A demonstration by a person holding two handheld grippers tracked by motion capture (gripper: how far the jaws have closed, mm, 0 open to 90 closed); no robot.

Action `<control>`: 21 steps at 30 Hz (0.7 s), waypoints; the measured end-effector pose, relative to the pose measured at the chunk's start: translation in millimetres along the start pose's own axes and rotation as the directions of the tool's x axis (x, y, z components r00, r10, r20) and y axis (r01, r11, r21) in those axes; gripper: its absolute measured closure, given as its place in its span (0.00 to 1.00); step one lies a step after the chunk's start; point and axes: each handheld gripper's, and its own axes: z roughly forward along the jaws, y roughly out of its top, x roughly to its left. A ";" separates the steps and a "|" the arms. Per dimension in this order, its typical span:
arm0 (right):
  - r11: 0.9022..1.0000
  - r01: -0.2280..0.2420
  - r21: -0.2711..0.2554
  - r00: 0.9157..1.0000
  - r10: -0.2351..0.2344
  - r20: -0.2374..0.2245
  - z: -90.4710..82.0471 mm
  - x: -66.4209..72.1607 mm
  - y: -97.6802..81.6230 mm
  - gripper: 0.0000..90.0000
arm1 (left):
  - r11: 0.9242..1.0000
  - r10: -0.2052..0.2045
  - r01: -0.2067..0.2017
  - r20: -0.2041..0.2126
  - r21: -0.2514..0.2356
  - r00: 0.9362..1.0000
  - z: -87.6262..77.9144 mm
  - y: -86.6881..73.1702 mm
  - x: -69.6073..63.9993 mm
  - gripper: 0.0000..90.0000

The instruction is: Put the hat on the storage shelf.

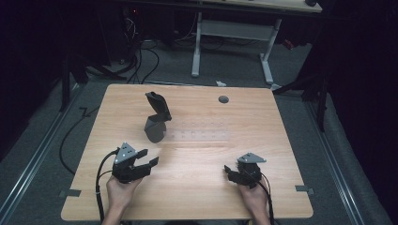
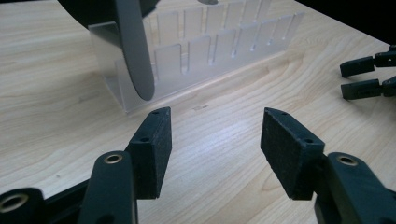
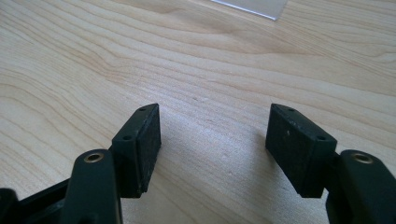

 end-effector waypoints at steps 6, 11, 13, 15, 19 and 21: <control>1.000 -0.001 0.001 1.000 0.001 0.000 -0.1 0.2 0.0 0.40 | 0.999 0.015 -0.015 0.004 0.032 1.000 6.5 -9.9 -3.6 0.48; 1.000 0.001 0.000 1.000 -0.001 0.001 0.0 0.1 0.0 0.40 | 0.999 0.031 -0.031 -0.003 0.024 1.000 11.8 -14.3 -6.2 0.48; 1.000 0.001 0.000 1.000 -0.001 0.001 0.0 0.1 0.0 0.40 | 0.999 0.041 -0.041 -0.003 0.036 0.999 14.8 -17.8 -7.8 0.48; 1.000 0.001 0.000 1.000 -0.001 0.001 0.0 0.1 0.0 0.40 | 0.998 0.049 -0.049 -0.002 0.047 0.999 18.1 -21.4 -9.1 0.48; 1.000 0.001 0.000 1.000 -0.001 0.001 0.0 0.1 0.0 0.40 | 0.997 0.051 -0.051 -0.004 0.055 0.999 24.4 -26.5 -10.3 0.47; 1.000 0.001 0.000 1.000 -0.001 0.001 0.0 0.1 0.0 0.40 | 0.997 0.058 -0.057 -0.007 0.059 0.998 27.7 -29.0 -10.5 0.47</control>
